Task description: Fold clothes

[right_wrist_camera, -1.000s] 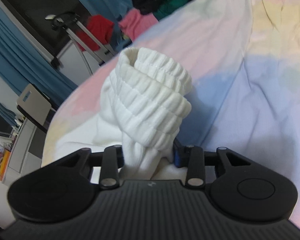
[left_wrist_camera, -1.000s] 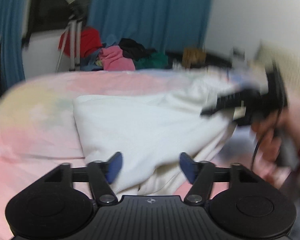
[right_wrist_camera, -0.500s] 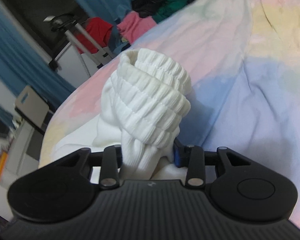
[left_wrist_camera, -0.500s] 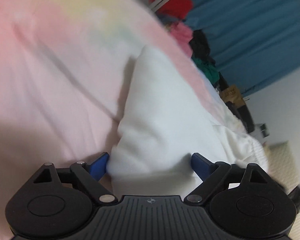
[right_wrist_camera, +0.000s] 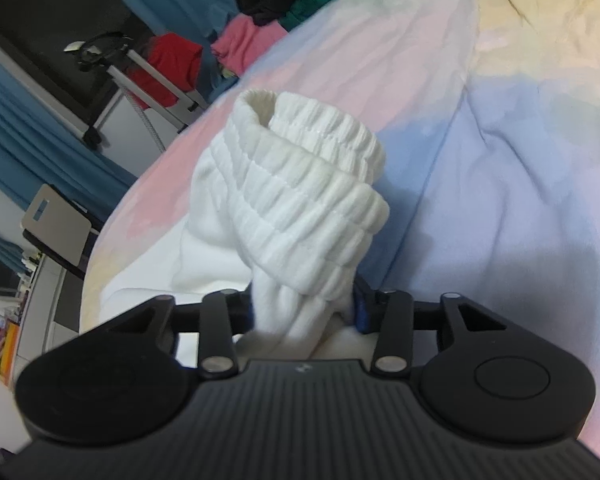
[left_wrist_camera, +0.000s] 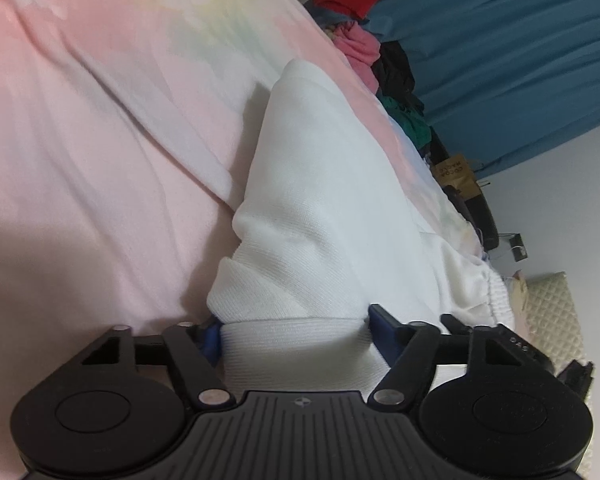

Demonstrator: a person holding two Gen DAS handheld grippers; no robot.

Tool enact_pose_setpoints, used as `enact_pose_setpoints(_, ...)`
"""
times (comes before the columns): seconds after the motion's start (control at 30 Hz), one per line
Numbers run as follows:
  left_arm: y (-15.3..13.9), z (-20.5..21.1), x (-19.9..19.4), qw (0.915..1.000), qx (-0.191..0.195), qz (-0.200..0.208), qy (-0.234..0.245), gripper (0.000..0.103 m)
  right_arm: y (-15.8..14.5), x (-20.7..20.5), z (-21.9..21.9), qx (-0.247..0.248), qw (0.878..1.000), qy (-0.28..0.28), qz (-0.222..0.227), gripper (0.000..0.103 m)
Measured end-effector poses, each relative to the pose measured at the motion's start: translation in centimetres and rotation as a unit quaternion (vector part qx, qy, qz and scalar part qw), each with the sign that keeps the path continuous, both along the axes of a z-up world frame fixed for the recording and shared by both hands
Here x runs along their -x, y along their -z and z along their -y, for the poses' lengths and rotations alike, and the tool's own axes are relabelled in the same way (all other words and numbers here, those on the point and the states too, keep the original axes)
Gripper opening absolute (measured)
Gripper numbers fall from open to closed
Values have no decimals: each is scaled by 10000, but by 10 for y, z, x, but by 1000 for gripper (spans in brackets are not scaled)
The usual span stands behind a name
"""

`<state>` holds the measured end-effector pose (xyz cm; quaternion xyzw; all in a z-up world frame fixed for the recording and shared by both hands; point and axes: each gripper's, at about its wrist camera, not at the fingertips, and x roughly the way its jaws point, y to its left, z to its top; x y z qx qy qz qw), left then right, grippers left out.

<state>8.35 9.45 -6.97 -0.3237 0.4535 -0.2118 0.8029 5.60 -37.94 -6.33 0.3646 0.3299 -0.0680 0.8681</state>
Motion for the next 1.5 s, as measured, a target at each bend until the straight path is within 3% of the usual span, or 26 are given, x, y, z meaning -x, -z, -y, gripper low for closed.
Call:
enact_pose_setpoints(0.13,-17,-3,9,9995,-50,326,25,50,-12,6,2,-120,9997,17,218,36)
enact_pose_setpoints(0.3,-57,-2,16,9972,90,734,56,45,-45,15,11,-311,9985,32,458,34)
enact_pose_setpoints(0.4,-91,20,8,9943,204,1036,177,44,-70,17,34,-385,9969,168,658,33)
enact_pose_setpoints(0.53,-130,84,-27,9922,264,1124,472,44,-104,10,85,-509,9945,497,773,33)
enact_pose_setpoints(0.7,-172,209,-103,9874,355,1323,798,44,-140,-22,175,-705,9877,1132,817,33)
enact_pose_setpoints(0.87,-192,341,-174,9819,192,1555,1068,44,-151,-59,259,-631,9788,1740,882,33)
enact_pose_setpoints(1.0,-177,432,-218,9739,-273,1694,1489,44,-124,-79,302,-500,9712,2136,934,33)
enact_pose_setpoints(1.13,-131,473,-240,9671,-609,1703,1790,44,-62,-81,314,-457,9656,2340,1042,33)
enact_pose_setpoints(1.27,-58,463,-244,9647,-755,1520,2012,46,8,-66,304,-593,9623,2423,1081,34)
enact_pose_setpoints(1.4,3,428,-232,9584,-1084,1520,2159,50,57,-40,278,-561,9614,2445,1134,35)
enact_pose_setpoints(1.5,20,409,-220,9530,-1141,1673,2252,59,72,-33,272,-621,9603,2490,1089,42)
